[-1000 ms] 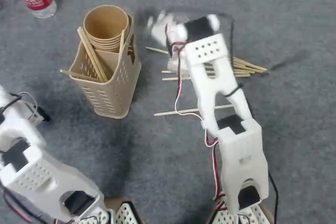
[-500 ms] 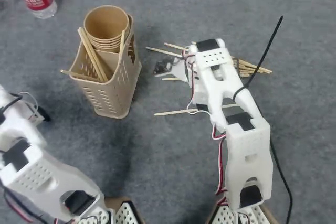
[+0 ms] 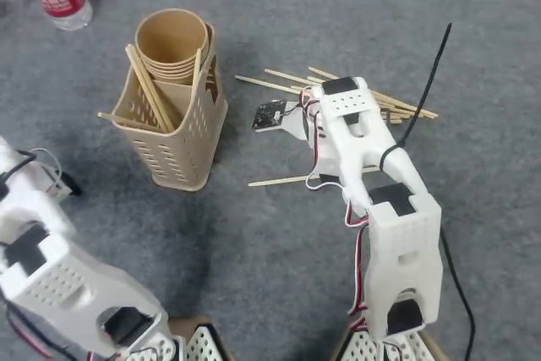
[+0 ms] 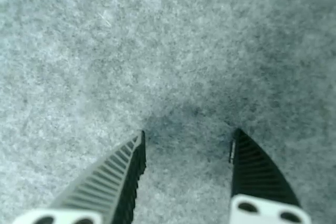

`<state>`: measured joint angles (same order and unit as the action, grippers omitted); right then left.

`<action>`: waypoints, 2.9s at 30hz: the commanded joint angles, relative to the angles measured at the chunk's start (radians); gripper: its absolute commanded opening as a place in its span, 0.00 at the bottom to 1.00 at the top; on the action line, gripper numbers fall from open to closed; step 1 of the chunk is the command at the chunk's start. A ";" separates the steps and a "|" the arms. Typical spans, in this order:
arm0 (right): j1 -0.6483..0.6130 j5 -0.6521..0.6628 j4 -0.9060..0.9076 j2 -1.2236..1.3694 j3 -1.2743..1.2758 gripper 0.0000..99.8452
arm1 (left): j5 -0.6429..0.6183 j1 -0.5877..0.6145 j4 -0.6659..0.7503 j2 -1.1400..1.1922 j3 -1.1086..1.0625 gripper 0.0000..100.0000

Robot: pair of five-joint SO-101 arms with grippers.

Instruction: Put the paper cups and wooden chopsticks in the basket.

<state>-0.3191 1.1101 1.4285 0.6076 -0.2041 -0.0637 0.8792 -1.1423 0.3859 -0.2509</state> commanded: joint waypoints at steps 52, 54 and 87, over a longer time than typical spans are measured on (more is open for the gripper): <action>-0.561 -1.002 -0.914 -0.470 -0.060 0.02 | -0.003 -0.015 0.006 -0.003 -0.025 0.27; -0.568 -1.002 -0.854 -0.484 -0.064 0.11 | -0.003 -0.015 0.006 -0.003 -0.025 0.27; 0.216 -0.199 -0.475 -0.113 -0.186 0.18 | -0.003 -0.012 0.002 0.000 -0.027 0.27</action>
<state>-0.1427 0.8723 0.9467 0.4266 -0.2731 -0.0637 0.8792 -1.1362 0.3859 -0.2524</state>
